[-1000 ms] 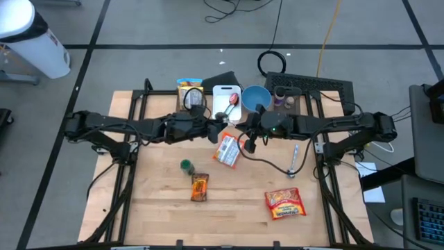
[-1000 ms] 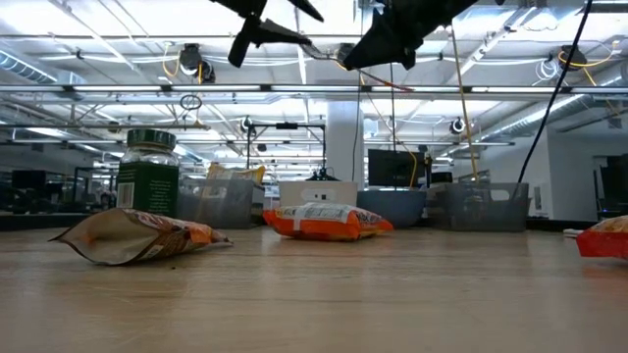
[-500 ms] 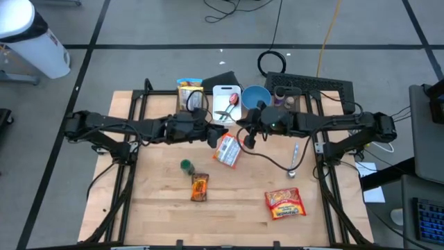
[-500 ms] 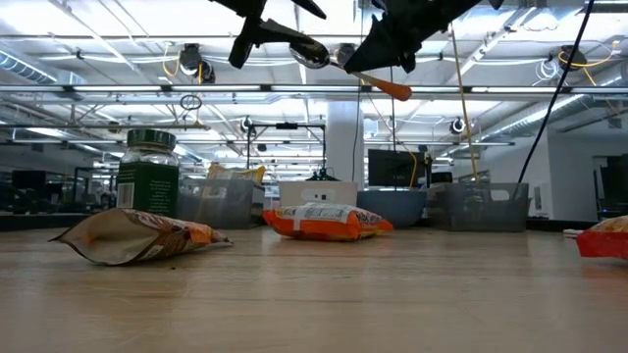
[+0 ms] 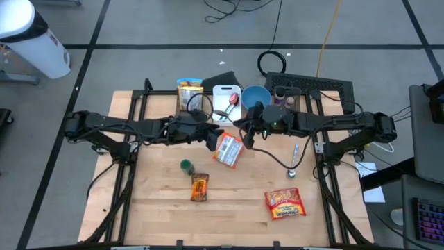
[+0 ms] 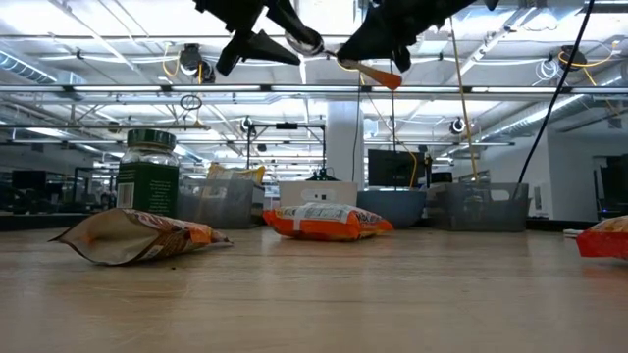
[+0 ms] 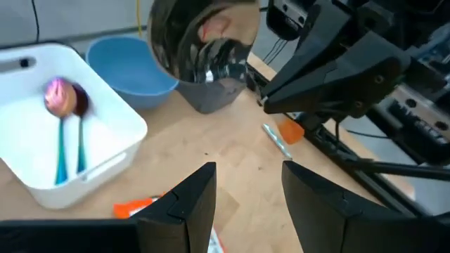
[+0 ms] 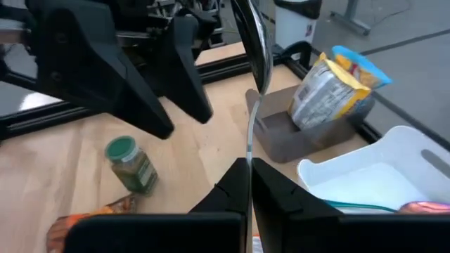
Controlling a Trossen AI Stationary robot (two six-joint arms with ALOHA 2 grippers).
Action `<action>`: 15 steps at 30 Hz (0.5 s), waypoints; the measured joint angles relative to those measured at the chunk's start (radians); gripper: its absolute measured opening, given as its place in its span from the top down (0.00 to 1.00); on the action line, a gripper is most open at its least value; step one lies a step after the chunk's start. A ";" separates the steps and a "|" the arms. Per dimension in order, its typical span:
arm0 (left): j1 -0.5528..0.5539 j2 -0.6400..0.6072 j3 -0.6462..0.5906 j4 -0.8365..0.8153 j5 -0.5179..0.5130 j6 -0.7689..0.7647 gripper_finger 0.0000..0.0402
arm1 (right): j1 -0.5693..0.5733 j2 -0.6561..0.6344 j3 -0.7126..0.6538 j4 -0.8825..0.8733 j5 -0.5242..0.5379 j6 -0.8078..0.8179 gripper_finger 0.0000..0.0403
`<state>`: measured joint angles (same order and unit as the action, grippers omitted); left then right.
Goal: Pick & Place Food Item
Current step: Put the orange spoon into the white bin
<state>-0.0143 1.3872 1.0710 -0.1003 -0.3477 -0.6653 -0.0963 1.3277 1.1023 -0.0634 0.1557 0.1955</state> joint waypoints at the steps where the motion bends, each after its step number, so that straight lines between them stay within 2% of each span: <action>1: 0.000 -0.005 0.000 -0.001 -0.002 0.020 0.58 | 0.000 0.000 0.000 0.002 -0.003 0.003 1.00; 15: 0.004 -0.148 0.000 -0.002 -0.112 0.214 0.58 | 0.013 -0.051 -0.001 0.079 -0.046 0.002 1.00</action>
<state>-0.0101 1.2393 1.0714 -0.1021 -0.4595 -0.4512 -0.0834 1.2766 1.1011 0.0157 0.1096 0.1978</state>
